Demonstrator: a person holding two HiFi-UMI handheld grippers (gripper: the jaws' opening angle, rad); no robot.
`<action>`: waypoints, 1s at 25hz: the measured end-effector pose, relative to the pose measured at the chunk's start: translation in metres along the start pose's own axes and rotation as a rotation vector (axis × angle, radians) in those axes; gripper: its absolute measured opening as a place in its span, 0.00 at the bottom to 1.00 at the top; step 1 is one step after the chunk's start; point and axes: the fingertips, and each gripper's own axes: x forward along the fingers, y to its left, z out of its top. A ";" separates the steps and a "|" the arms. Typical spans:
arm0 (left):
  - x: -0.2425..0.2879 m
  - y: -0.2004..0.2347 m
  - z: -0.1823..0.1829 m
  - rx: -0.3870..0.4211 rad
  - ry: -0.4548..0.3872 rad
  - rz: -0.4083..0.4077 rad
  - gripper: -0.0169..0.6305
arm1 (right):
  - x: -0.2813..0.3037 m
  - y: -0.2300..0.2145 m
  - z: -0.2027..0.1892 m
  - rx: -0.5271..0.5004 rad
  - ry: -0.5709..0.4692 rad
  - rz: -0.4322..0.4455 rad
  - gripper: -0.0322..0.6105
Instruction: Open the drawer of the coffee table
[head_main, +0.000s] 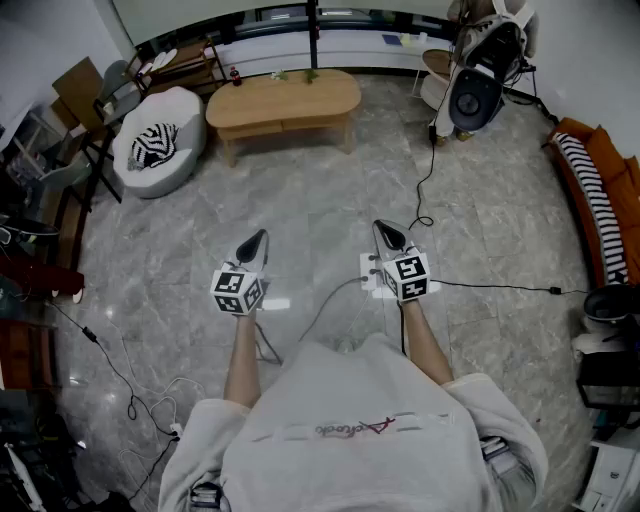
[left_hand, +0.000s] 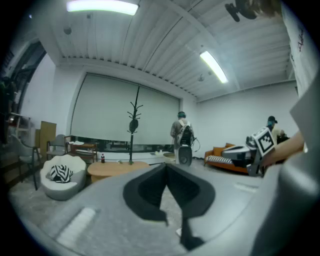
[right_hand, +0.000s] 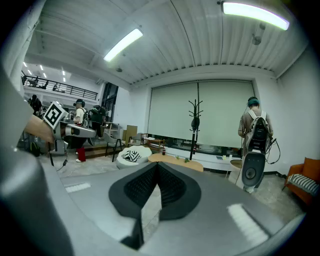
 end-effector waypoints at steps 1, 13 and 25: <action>0.000 0.000 -0.001 0.000 0.001 0.000 0.02 | 0.001 0.001 0.001 -0.005 -0.001 0.003 0.05; 0.001 -0.012 -0.007 -0.006 0.009 -0.004 0.02 | 0.000 0.000 0.003 -0.017 -0.008 0.033 0.05; 0.025 -0.056 -0.016 -0.010 0.028 -0.012 0.02 | -0.019 -0.016 -0.021 -0.018 0.016 0.081 0.05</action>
